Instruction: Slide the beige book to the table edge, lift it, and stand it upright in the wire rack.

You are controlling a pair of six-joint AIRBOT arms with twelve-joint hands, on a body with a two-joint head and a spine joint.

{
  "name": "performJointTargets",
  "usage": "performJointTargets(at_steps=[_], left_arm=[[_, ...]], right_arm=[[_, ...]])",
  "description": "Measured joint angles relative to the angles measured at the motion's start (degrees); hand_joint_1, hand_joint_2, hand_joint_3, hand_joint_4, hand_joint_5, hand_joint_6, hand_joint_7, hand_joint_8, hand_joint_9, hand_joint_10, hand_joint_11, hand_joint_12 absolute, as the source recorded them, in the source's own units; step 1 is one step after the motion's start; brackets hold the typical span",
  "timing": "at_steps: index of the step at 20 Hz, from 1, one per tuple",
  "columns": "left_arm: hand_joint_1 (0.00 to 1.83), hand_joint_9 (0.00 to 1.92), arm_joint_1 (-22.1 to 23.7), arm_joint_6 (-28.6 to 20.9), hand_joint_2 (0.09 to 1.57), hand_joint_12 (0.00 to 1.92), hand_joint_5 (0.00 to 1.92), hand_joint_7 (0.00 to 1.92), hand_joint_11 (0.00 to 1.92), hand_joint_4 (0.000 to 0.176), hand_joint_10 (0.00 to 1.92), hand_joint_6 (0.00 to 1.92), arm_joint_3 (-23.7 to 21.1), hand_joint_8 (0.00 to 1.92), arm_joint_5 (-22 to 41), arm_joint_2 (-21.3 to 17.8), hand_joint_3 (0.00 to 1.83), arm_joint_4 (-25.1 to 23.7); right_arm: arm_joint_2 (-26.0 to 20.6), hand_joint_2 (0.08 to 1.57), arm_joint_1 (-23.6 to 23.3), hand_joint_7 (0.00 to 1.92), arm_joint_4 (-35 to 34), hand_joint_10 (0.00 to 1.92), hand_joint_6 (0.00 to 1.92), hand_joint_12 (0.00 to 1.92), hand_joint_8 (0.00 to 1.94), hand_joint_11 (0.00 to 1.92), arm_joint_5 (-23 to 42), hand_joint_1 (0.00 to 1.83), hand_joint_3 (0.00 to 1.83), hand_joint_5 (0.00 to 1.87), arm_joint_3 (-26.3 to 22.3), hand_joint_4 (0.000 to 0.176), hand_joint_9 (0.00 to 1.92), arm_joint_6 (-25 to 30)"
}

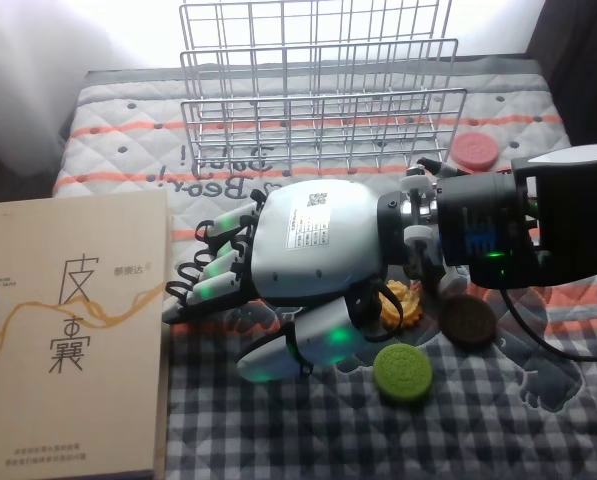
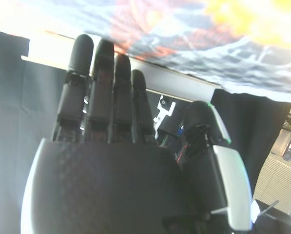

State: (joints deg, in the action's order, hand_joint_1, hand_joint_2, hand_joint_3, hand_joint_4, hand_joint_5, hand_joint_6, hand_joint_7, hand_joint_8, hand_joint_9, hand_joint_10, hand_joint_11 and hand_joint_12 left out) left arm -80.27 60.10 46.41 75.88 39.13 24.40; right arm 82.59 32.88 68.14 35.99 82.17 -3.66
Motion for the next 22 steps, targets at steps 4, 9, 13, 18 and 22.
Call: performJointTargets(at_steps=[4, 9, 13, 18, 22], left_arm=[[0.48, 0.00, 0.00, -0.17, 0.93, 0.27, 0.06, 0.00, 0.00, 0.176, 0.00, 0.00, 0.02, 0.00, -0.02, 0.02, 0.00, 0.00], [0.48, 0.00, 0.00, -0.66, 0.94, 0.23, 0.08, 0.00, 0.00, 0.176, 0.00, 0.00, 0.13, 0.00, -0.02, 0.07, 0.00, -0.04], [0.43, 0.00, 0.00, -1.05, 0.95, 0.22, 0.09, 0.00, 0.00, 0.176, 0.00, 0.00, 0.11, 0.00, 0.11, 0.07, 0.01, 0.46], [0.42, 0.06, -0.02, -2.84, 0.98, 0.40, 0.15, 0.03, 0.00, 0.153, 0.01, 0.00, 0.48, 0.00, 1.97, -0.13, 0.00, 1.84], [0.39, 0.03, -1.01, -2.99, 1.01, 0.03, 0.13, 0.02, 0.05, 0.121, 0.01, 0.01, 0.46, 0.01, 5.66, -1.79, 0.00, 3.10]], right_arm=[[0.44, 1.40, -0.02, 0.36, 0.11, 0.00, 0.00, 1.05, 0.00, 0.20, -0.26, 0.00, 0.00, 0.27, 0.24, 0.000, 0.51, 0.00], [0.83, 1.38, -0.20, 0.40, 0.22, 0.01, 0.00, 1.03, 0.00, 0.17, -0.31, 0.00, 0.00, 0.27, 0.42, 0.000, 0.52, -0.15], [0.22, 1.36, -0.20, 0.27, 0.26, 0.00, 0.00, 1.00, 0.00, 0.10, -1.55, 0.00, 0.00, 0.22, -1.11, 0.000, 0.41, -0.07], [-8.83, 1.33, -0.17, 0.19, 0.22, 0.00, 0.00, 0.96, 0.00, 0.02, -1.09, 0.00, 0.00, 0.21, -6.19, 0.000, 0.28, 0.39], [-16.09, 1.37, -1.46, 0.21, -2.03, 0.02, 0.00, 1.05, 0.00, 0.17, -1.31, 0.00, 0.00, 0.23, -9.68, 0.000, 0.41, 0.28]])
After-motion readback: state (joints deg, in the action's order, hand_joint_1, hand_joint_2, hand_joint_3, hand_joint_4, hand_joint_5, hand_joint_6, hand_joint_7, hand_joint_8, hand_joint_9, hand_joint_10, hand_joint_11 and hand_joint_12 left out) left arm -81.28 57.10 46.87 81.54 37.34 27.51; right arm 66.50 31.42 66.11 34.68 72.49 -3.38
